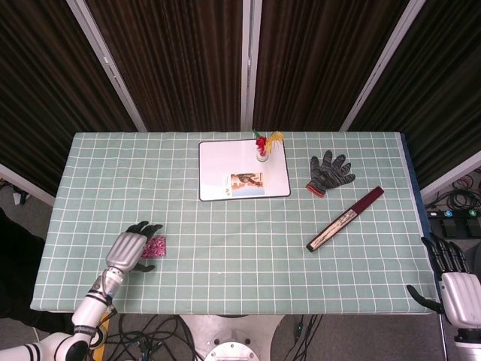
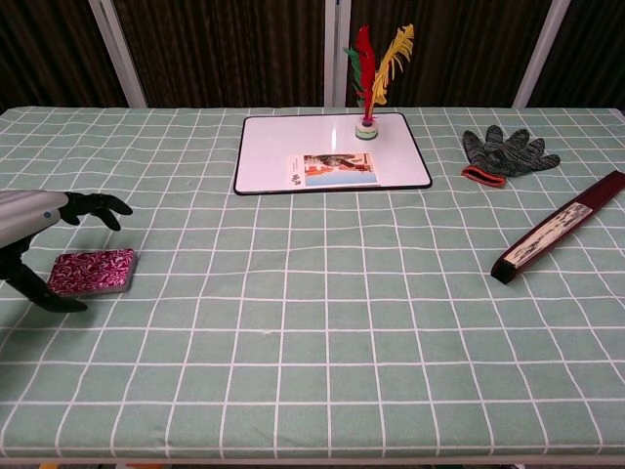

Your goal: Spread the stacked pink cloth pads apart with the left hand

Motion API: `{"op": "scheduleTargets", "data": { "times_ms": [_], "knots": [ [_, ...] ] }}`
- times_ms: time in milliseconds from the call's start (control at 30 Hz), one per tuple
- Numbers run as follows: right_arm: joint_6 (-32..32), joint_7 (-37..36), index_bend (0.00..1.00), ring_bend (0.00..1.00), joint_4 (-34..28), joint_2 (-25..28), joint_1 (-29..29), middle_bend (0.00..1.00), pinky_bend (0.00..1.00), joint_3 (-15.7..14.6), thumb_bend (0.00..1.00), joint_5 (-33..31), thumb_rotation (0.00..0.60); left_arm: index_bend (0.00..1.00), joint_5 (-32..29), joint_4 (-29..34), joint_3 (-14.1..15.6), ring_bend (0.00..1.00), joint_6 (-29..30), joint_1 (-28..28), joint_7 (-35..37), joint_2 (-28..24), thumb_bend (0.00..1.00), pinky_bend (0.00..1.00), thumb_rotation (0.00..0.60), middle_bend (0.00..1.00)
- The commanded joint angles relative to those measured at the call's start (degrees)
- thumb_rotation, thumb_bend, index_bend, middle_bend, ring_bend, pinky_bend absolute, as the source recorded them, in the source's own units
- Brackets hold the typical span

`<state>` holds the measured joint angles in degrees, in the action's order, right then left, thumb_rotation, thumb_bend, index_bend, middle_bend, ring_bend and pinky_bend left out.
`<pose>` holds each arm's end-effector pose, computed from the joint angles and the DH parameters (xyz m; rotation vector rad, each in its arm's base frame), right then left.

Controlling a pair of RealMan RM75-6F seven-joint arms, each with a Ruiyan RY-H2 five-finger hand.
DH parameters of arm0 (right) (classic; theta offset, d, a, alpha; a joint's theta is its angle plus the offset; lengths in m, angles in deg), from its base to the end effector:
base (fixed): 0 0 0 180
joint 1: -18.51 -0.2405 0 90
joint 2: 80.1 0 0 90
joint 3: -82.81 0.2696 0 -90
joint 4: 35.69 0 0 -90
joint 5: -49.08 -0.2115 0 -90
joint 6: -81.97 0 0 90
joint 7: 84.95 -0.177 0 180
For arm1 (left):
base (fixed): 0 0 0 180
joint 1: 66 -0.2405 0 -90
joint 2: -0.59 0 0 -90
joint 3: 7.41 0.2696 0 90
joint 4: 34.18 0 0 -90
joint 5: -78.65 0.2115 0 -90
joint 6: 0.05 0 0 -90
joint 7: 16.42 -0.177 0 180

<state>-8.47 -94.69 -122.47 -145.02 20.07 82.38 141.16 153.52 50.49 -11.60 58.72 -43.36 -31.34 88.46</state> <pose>-0.3434 -0.1660 0.1655 1.3625 -0.9750 0.9653 -0.2563 0.2884 -0.0336 -1.7815 -1.1163 -0.7918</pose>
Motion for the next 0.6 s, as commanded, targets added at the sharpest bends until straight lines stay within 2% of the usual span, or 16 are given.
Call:
{"op": "scheduleTargets", "data": {
  "times_ms": [33, 267, 600],
  "knots": [
    [0.3, -0.2, 0.00, 0.00, 0.1, 0.0, -0.1, 0.00, 0.00, 0.0, 0.11, -0.1, 0.600, 0.15, -0.2, -1.1, 0.1, 0.12, 0.4, 0.3, -0.5, 1.1, 0.11, 0.21, 0.600, 0.23],
    [0.4, 0.0, 0.00, 0.00, -0.1, 0.0, -0.2, 0.00, 0.00, -0.1, 0.11, 0.0, 0.600, 0.16, -0.6, -3.1, -0.4, 0.15, 1.1, 1.2, -0.9, 2.3, 0.13, 0.23, 0.600, 0.28],
    [0.6, 0.2, 0.00, 0.00, -0.3, 0.2, -0.2, 0.00, 0.00, -0.1, 0.11, -0.2, 0.600, 0.16, -2.1, -4.1, 0.3, 0.15, 1.3, 1.2, -1.9, 2.3, 0.13, 0.23, 0.600, 0.28]
  ]
}}
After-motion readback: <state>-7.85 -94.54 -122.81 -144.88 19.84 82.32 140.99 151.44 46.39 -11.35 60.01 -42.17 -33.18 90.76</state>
